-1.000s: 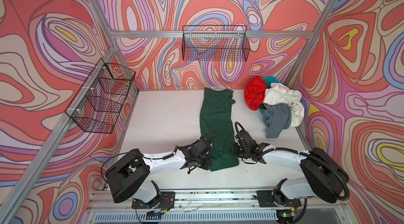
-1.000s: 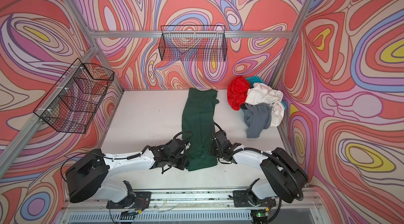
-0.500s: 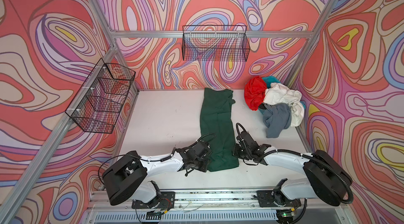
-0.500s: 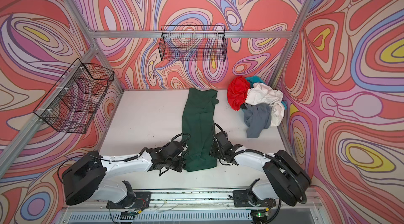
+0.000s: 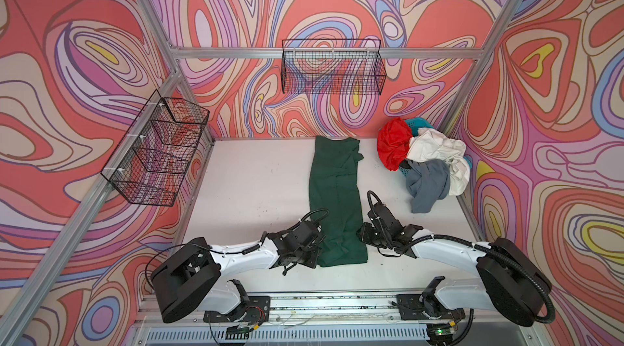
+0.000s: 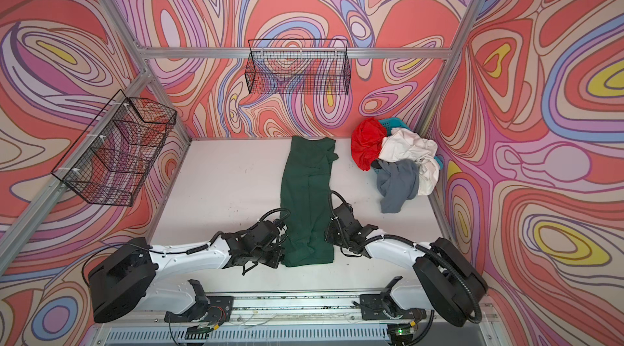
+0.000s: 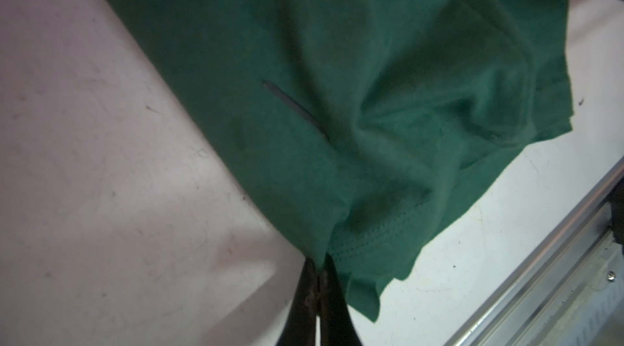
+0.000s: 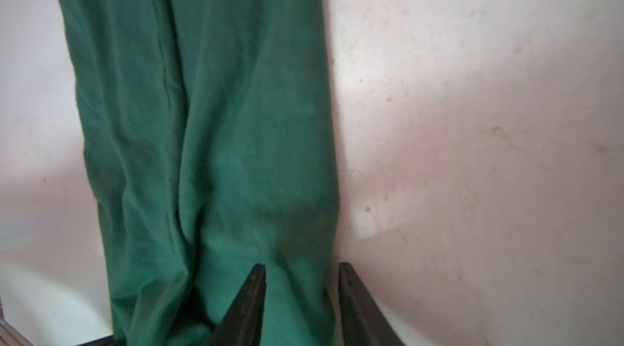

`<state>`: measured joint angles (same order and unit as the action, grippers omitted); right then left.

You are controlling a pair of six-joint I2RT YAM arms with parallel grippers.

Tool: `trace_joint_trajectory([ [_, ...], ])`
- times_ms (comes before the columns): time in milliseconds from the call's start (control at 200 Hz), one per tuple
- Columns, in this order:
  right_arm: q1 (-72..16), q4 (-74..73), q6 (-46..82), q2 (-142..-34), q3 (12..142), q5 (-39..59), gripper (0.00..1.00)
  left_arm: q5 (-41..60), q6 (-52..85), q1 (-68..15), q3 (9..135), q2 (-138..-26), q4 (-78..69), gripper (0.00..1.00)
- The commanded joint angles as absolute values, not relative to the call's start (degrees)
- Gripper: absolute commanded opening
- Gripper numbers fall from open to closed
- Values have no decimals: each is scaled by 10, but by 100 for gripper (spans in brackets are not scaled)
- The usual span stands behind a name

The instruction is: Fold and stack the t-shirts

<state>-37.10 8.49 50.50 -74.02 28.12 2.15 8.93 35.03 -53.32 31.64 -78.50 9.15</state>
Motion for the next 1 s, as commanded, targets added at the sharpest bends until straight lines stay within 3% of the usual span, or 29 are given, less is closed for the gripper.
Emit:
trace_joint_trajectory([
  [0, -372, 104, 514, -707, 264, 28, 48, 88, 358, -537, 314, -792, 91, 0],
  [270, -392, 110, 545, -657, 210, 50, 48, 88, 361, -538, 314, -800, 82, 0],
  [436, -418, 82, 573, -663, 192, 63, 42, 89, 360, -537, 316, -801, 84, 0],
  [541, -424, 51, 591, -678, 172, 70, 34, 86, 362, -537, 316, -796, 85, 0],
  [721, -425, 80, 589, -672, 173, 48, 3, 70, 369, -537, 310, -779, 97, 0],
  [997, -425, 86, 595, -600, 155, 37, 0, 56, 375, -537, 280, -747, 91, 0],
])
